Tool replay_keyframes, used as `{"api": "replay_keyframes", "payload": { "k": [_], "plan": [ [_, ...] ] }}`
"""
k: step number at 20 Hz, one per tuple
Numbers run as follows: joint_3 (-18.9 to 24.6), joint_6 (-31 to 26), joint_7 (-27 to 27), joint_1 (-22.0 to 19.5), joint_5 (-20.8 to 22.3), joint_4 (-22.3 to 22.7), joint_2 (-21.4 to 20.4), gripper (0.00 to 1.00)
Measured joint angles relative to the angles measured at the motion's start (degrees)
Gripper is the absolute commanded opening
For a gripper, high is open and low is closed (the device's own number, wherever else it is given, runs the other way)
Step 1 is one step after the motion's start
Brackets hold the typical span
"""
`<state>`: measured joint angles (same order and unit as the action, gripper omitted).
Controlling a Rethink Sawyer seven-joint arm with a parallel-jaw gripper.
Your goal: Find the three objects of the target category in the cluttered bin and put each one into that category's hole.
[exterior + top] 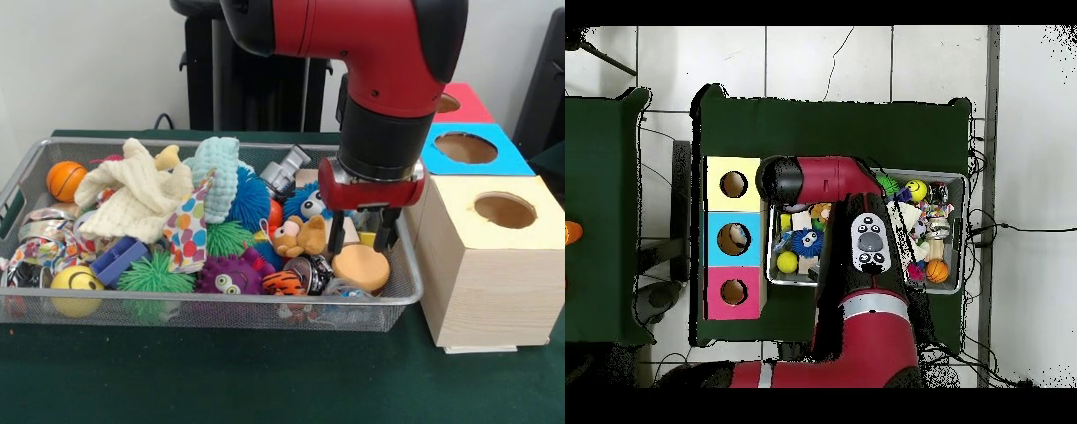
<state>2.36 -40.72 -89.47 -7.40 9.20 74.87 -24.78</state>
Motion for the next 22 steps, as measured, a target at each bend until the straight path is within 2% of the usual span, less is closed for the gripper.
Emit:
{"api": "replay_keyframes", "payload": {
  "k": [16,22],
  "plan": [
    [0.00,0.98,0.00,0.01,-0.01,-0.02,1.83,1.00],
    [0.00,3.34,0.00,0.01,-0.01,-0.04,3.65,1.00]
  ]
}}
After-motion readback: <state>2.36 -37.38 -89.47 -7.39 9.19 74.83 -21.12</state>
